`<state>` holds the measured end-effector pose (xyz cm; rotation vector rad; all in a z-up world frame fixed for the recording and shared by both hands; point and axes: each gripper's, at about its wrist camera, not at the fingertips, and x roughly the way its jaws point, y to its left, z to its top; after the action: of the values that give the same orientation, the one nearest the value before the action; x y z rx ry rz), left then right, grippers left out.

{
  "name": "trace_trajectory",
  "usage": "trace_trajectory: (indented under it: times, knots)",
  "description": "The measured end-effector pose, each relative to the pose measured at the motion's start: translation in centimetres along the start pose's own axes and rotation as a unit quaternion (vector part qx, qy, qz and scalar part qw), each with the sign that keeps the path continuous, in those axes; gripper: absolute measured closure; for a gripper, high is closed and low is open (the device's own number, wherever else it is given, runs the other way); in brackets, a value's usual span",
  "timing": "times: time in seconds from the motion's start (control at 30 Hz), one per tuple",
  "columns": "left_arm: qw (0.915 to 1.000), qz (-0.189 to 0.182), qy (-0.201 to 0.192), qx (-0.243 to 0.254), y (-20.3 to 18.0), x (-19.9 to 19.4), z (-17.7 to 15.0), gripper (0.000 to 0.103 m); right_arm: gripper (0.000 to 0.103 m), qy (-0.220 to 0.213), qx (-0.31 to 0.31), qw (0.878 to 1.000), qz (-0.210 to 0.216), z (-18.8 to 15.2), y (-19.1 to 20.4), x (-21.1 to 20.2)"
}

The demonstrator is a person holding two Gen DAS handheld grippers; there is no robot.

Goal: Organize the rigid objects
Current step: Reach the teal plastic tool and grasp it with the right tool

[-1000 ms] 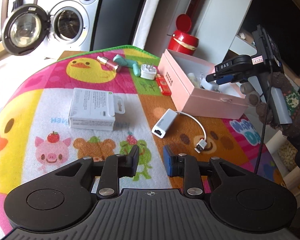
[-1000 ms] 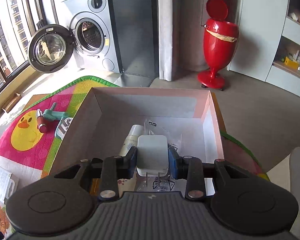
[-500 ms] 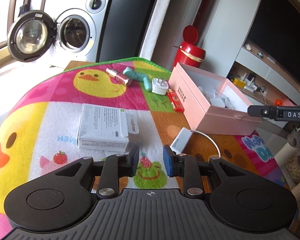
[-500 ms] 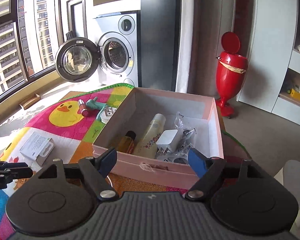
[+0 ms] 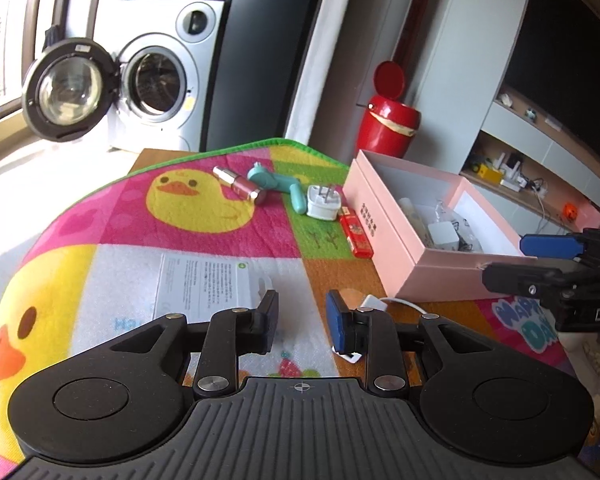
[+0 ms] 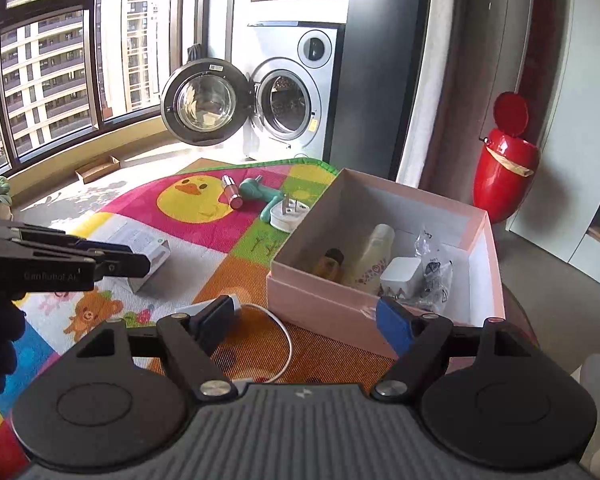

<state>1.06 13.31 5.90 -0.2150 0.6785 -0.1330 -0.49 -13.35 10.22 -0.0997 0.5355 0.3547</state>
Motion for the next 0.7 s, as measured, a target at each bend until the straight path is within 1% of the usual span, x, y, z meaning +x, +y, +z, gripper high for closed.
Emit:
trace_trajectory:
  times: [0.03, 0.07, 0.13, 0.2, 0.23, 0.3, 0.37, 0.47, 0.5, 0.57, 0.6, 0.7]
  knots:
    - [0.9999, 0.007, 0.003, -0.011, 0.5, -0.2, -0.1, 0.074, 0.024, 0.000, 0.004, 1.000, 0.010, 1.2, 0.2, 0.4]
    - [0.9996, 0.014, 0.009, -0.024, 1.3, -0.4, -0.2, 0.074, 0.024, 0.004, 0.011, 1.000, 0.027, 3.3, 0.6, 1.6]
    - [0.9988, 0.023, 0.012, -0.041, 2.6, -1.1, -0.5, 0.074, 0.024, 0.021, 0.024, 0.998, 0.057, 6.4, 1.3, 4.0]
    - [0.9981, 0.035, 0.010, -0.049, 3.7, -1.7, -1.0, 0.074, 0.024, 0.054, 0.031, 0.995, 0.083, 9.5, 2.4, 7.9]
    - [0.9978, 0.039, 0.012, -0.053, 4.1, -1.9, -1.1, 0.074, 0.024, 0.071, 0.030, 0.993, 0.089, 10.7, 3.1, 9.9]
    - [0.9971, 0.042, 0.013, -0.062, 5.0, -2.3, -1.4, 0.074, 0.024, 0.103, 0.025, 0.991, 0.077, 12.7, 4.5, 14.4]
    - [0.9968, 0.039, 0.011, -0.069, 5.7, -2.7, -1.6, 0.074, 0.024, 0.121, 0.010, 0.991, 0.049, 14.2, 5.9, 18.9]
    - [0.9964, 0.034, 0.008, -0.077, 6.8, -3.3, -2.0, 0.074, 0.024, 0.148, -0.008, 0.989, 0.013, 15.2, 6.9, 24.3]
    - [0.9961, 0.033, 0.006, -0.081, 7.2, -3.5, -2.1, 0.074, 0.024, 0.160, -0.002, 0.987, 0.005, 15.3, 6.8, 25.8]
    - [0.9952, 0.030, 0.003, -0.093, 7.9, -3.7, -2.3, 0.074, 0.024, 0.182, 0.013, 0.983, 0.008, 15.5, 6.6, 28.0]
    - [0.9947, 0.028, 0.002, -0.099, 8.2, -3.8, -2.4, 0.074, 0.025, 0.185, 0.018, 0.983, 0.010, 15.6, 6.6, 28.7]
    - [0.9929, 0.016, -0.003, -0.118, 9.0, -3.8, -2.7, 0.074, 0.026, 0.185, 0.002, 0.983, 0.011, 15.8, 7.0, 29.7]
